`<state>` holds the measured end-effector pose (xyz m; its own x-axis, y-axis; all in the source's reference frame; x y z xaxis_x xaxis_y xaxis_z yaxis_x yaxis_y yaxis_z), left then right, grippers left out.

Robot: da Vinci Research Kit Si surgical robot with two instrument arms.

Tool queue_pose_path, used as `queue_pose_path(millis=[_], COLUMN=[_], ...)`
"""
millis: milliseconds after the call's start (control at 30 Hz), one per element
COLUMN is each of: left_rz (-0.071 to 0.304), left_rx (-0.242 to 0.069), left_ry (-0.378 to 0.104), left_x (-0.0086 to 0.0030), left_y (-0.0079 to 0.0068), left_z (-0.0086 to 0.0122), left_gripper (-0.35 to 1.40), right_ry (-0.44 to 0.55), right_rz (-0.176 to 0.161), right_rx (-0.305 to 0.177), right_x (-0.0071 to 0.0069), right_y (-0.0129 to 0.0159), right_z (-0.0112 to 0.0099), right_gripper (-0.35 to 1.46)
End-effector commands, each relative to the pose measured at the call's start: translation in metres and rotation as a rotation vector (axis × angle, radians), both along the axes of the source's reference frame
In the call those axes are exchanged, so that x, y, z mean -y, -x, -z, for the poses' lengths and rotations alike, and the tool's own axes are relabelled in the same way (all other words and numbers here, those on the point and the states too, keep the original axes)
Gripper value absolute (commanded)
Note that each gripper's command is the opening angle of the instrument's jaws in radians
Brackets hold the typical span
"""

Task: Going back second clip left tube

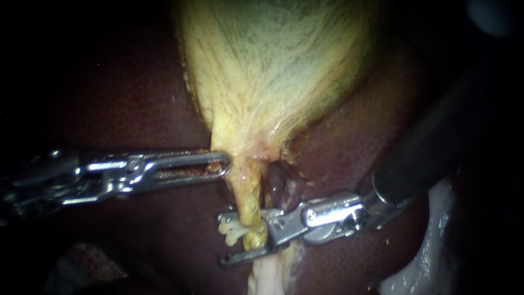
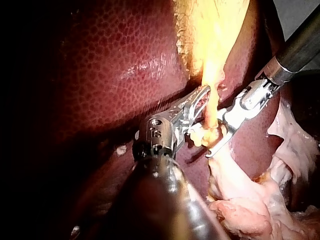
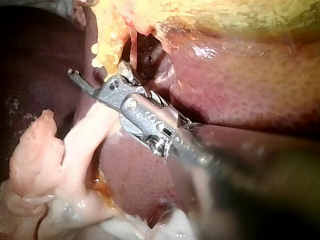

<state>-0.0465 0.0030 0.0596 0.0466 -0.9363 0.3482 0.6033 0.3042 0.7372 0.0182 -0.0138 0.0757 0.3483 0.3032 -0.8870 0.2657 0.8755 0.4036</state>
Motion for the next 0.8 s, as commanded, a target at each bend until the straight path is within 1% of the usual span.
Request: queue_pose_path(millis=[33,167,367,633,733,800], left_rz=[-0.001,-0.001,-0.001,-0.001,0.0,0.0], left_rx=[0.001,0.001,0.001,0.001,0.0,0.0], left_ry=[0.0,0.0,0.0,0.0,0.001,0.001], left_x=[0.0,0.0,0.0,0.0,0.0001,0.0], left_y=[-0.0001,-0.0001,-0.0001,-0.0002,-0.0004,-0.0004], left_z=[0.0001,0.0001,0.0001,0.0002,0.0001,0.0001], left_gripper=[-0.35,-0.35,-0.35,-0.35,-0.35,-0.35], right_ry=[0.011,0.047,0.069,0.069,0.077,0.078], right_rz=[-0.001,0.002,-0.008,-0.006,-0.016,-0.016], right_rx=[-0.001,-0.013,-0.014,-0.016,-0.012,-0.013], right_x=[-0.0001,-0.0011,-0.0022,-0.0021,-0.0017,-0.0015], right_y=[0.0001,0.0006,0.0011,0.0021,0.0034,0.0046], right_z=[0.0,-0.0001,0.0,0.0003,0.0007,0.001], right_gripper=[0.6,0.6,0.6,0.6,0.6,0.6])
